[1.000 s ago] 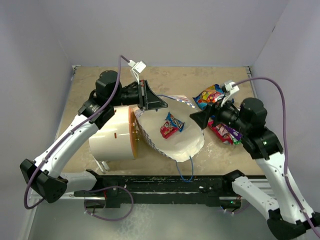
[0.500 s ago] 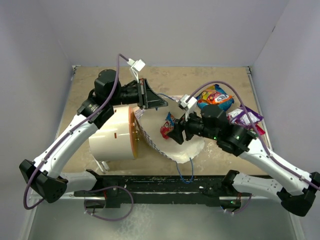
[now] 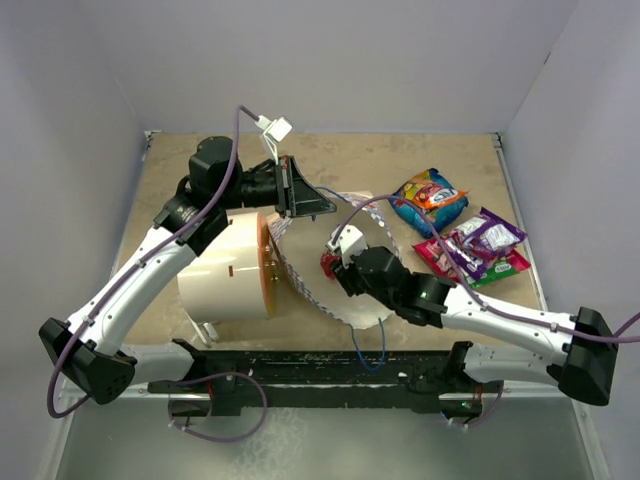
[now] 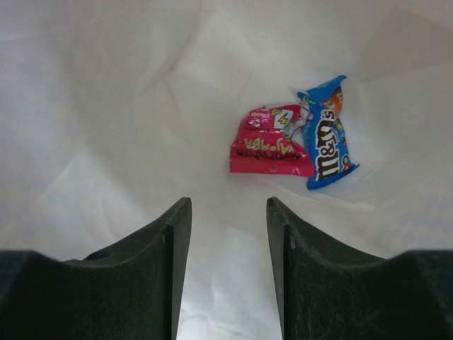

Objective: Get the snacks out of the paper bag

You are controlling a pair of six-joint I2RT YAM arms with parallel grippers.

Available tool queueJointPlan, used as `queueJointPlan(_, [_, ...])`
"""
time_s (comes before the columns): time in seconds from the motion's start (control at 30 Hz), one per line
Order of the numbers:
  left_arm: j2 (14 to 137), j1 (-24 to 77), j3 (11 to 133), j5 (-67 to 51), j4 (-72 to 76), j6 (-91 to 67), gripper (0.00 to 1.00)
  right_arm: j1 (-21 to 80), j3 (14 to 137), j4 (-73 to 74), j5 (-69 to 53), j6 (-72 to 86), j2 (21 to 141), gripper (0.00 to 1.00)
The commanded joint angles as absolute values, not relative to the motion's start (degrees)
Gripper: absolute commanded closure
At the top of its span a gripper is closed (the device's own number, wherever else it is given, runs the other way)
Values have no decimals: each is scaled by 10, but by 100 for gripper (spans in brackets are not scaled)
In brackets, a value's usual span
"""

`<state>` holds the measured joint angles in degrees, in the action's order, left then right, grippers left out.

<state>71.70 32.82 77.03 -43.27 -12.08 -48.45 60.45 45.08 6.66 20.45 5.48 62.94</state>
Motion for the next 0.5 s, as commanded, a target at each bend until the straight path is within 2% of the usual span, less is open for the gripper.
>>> queueJointPlan(0.0, [716, 331, 798, -446, -107, -472, 100, 605, 394, -92, 253, -58, 634, 49])
queueJointPlan(0.13, [714, 332, 801, -436, -127, -466, 100, 605, 360, -169, 232, -112, 681, 48])
queueJointPlan(0.3, [714, 332, 800, -440, -133, -463, 100, 606, 382, -216, 251, -120, 761, 52])
queueJointPlan(0.47, [720, 332, 804, -443, -126, -465, 100, 593, 396, -271, 319, -103, 839, 52])
